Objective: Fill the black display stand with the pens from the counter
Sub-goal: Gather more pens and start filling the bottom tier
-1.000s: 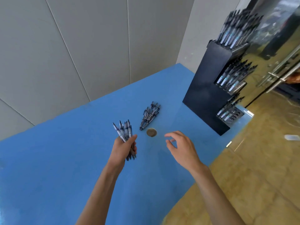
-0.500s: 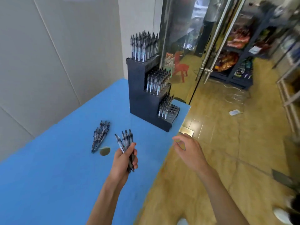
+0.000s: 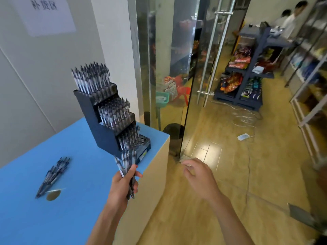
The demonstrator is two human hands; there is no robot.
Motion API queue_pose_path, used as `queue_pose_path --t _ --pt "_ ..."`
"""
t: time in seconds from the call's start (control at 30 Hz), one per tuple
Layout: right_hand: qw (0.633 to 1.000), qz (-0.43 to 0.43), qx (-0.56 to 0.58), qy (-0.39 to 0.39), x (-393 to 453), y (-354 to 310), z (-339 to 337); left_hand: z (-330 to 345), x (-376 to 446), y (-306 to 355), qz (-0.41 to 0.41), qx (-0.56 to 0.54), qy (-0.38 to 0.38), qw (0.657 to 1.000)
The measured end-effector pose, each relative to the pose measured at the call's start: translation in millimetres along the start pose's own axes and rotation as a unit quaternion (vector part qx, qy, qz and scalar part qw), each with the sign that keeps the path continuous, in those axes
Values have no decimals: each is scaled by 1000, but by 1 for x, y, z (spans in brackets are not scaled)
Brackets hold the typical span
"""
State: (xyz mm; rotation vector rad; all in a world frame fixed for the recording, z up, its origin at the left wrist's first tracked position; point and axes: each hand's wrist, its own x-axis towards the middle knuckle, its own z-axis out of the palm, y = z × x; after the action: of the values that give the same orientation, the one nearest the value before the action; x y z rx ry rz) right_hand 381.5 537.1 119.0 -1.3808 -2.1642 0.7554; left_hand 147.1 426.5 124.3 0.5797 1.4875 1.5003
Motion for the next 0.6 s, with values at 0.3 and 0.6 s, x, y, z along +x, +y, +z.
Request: queue_pose_path --t 0.3,0.6 --pt "999 -39 5 -28 53 54 -63 80 23 -16 -13 -85 3 996" --pt "993 -99 23 -65 145 76 -72 129 81 -12 52 -56 54 996"
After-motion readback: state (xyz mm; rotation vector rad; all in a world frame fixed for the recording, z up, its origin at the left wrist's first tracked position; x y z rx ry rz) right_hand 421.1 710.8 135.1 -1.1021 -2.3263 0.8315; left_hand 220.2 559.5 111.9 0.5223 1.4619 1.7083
